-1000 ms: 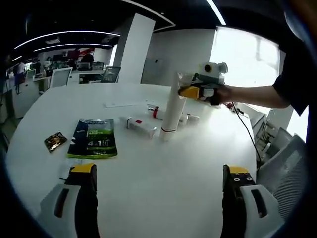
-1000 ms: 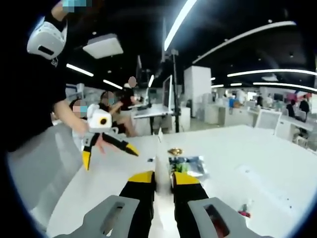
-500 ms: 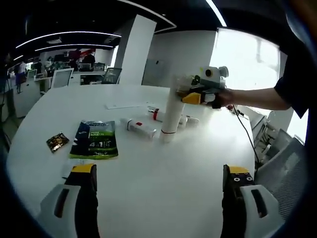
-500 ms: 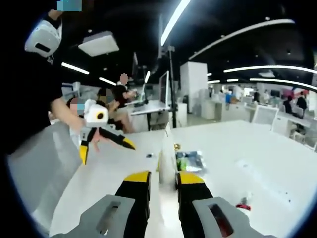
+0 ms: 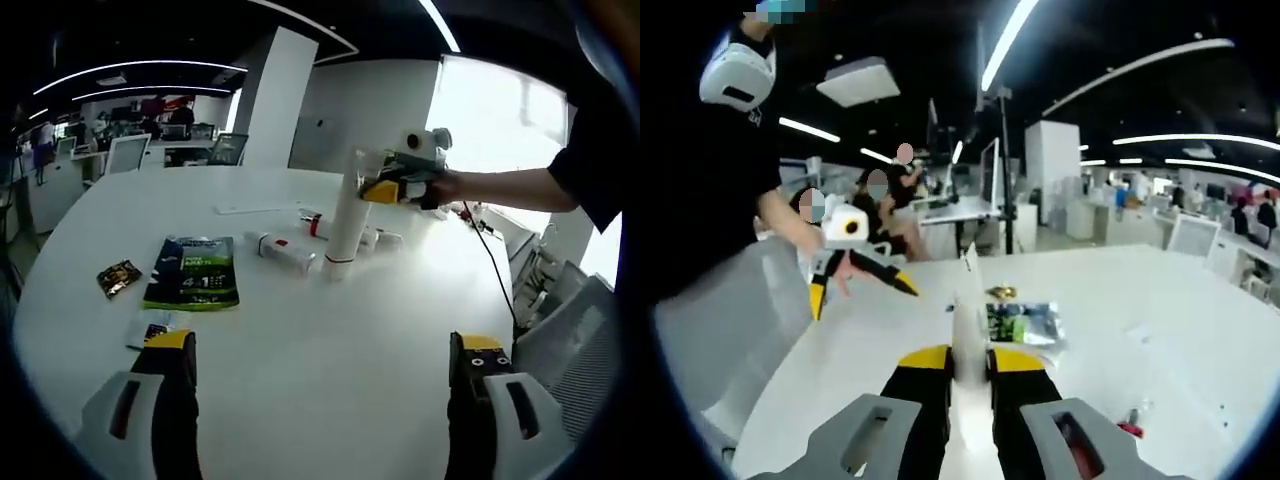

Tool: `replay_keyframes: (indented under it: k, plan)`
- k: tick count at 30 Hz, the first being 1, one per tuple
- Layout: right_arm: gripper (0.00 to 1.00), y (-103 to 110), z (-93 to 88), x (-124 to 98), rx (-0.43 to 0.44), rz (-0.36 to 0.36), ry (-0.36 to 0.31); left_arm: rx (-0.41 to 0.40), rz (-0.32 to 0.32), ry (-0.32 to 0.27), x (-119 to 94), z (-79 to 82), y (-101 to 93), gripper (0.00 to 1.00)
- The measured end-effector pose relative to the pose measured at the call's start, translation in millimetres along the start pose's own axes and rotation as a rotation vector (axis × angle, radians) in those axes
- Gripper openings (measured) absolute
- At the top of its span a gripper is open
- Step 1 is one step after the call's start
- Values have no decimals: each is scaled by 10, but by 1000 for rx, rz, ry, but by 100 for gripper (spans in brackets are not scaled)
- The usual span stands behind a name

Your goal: Arrange the skincare products in the storage area until every visible bottle or jar stands upright without overlapping.

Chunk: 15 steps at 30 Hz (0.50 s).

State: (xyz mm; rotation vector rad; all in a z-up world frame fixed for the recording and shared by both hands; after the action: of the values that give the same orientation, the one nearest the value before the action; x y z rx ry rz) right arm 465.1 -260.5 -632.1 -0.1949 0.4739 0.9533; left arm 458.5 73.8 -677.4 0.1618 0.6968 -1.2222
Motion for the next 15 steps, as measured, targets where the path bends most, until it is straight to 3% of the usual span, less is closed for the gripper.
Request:
replay_keyframes:
  k: [15]
  plan:
    - [16,11,-30,-13,40,-23,7,6,-5,-4,50,67,-34,98]
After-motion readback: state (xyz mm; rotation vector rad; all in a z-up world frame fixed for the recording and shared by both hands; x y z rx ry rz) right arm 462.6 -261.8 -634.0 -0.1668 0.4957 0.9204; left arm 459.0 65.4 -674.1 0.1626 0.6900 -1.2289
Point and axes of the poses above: the point that each gripper's makers call its tool centre point, and the gripper's own axes: x roughly forward along the fingers, y roughly to its left, z roughly out of its top, the point moved 10 cm from there along -x, roughly backward along the fingers, and after that the axes turned 11 degrees about y, right-handed, at the moved point
